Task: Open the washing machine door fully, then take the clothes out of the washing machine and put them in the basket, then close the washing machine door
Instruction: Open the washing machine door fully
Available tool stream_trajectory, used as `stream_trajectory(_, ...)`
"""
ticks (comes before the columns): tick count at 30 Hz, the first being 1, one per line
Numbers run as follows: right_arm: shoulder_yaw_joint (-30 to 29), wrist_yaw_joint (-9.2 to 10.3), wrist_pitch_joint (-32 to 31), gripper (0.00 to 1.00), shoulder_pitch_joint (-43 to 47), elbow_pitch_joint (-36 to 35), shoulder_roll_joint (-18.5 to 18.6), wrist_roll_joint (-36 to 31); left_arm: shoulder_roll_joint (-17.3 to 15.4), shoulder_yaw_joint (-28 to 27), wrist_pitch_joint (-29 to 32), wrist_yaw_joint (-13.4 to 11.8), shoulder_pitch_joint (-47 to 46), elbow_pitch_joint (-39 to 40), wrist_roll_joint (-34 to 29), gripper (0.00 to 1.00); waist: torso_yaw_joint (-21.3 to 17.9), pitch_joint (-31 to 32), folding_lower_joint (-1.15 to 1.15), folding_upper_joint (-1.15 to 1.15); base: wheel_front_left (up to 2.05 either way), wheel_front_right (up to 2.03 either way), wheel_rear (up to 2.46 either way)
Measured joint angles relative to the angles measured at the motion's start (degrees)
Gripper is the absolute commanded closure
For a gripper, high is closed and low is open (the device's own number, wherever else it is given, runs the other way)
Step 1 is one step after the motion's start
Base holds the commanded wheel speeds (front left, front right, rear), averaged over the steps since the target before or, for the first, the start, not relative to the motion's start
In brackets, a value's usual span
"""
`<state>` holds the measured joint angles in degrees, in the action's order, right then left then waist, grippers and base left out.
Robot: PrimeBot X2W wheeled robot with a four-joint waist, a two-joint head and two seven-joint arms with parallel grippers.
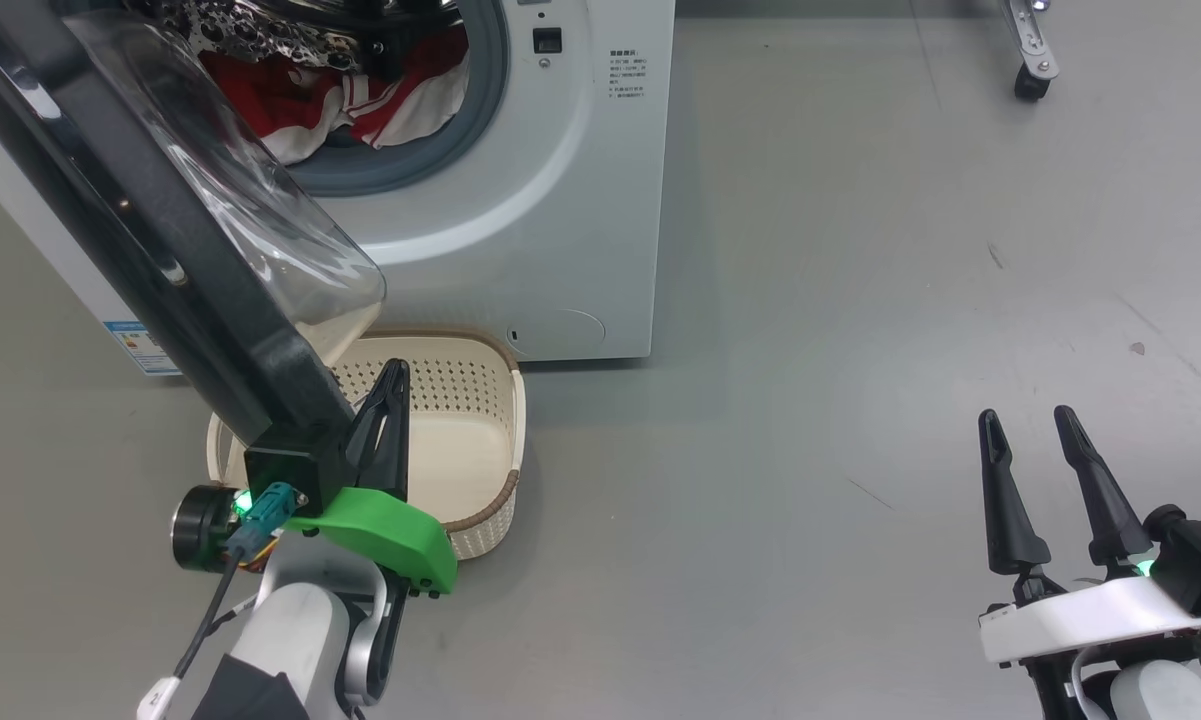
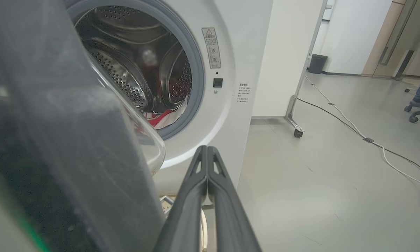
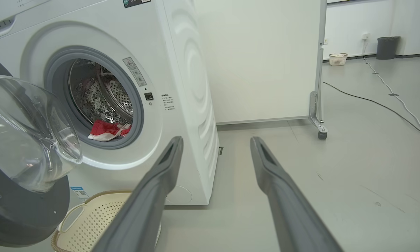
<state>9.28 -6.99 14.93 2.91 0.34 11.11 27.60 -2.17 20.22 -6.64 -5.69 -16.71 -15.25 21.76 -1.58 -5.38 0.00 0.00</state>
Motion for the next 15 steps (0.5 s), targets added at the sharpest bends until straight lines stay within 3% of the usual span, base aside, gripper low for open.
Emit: stream_trajectory(15,-0.6,-0.01,0.0,0.00,0.0,0.1,0.1,0.1,0.0,-0.9,-2.1,-0.5,-0.5,-3.8,0.4,1.00,0.0,-0.7,0.00,0.00,0.00,0.00,0.00)
